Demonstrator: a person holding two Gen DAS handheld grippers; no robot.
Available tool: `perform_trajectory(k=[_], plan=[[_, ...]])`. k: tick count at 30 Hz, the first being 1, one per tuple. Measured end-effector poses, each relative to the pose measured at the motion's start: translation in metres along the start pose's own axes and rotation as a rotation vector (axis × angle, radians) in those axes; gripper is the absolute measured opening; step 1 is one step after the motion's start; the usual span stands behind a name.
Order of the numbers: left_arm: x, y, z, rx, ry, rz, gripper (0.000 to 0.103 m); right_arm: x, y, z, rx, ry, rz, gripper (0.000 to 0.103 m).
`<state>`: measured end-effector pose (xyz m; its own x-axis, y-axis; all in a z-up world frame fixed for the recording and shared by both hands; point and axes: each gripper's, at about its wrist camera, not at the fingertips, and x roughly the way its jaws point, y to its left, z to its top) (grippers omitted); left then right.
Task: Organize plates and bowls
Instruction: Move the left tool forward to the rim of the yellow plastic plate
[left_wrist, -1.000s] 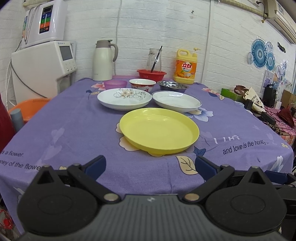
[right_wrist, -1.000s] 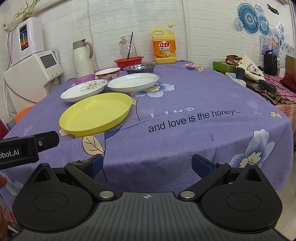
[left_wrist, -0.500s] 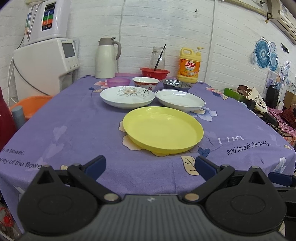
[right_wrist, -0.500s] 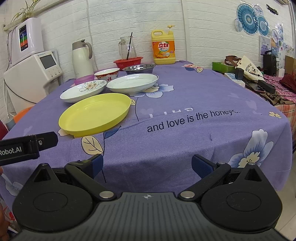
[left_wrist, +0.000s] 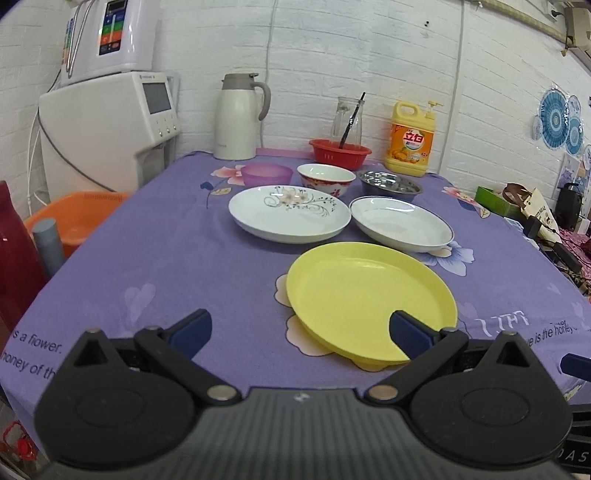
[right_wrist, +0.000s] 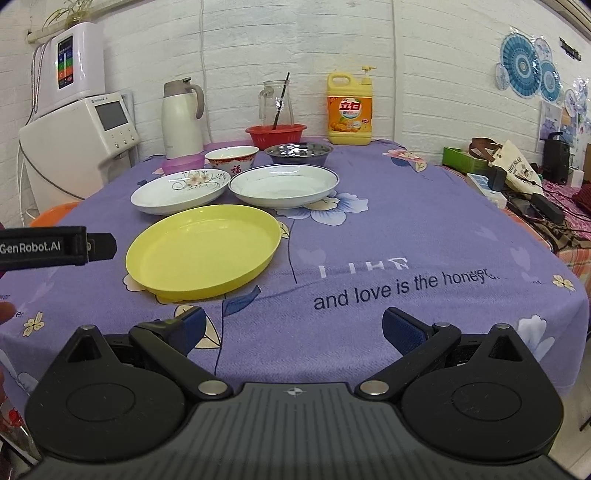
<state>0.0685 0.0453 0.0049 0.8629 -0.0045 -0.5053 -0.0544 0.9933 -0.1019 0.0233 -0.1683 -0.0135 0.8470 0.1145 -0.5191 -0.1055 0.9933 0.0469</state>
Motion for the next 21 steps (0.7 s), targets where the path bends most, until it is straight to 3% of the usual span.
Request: perform_trajectory(k=[11,18,21], plan=[[0.072,0.018,0.027,-0.039,0.116,-0.064,0.101,0.090,0.012,0.049,-0.064,0.098,0.051,0.103],[0.087,0.027,0.029,-0.028,0.148,-0.155,0.101,0.124,0.023,0.047,-0.134,0.164,0.084,0.103],[0.095,0.026,0.033,-0.044,0.150,-0.181,0.101,0.130,0.018,0.049,-0.099,0.173,0.115,0.103]])
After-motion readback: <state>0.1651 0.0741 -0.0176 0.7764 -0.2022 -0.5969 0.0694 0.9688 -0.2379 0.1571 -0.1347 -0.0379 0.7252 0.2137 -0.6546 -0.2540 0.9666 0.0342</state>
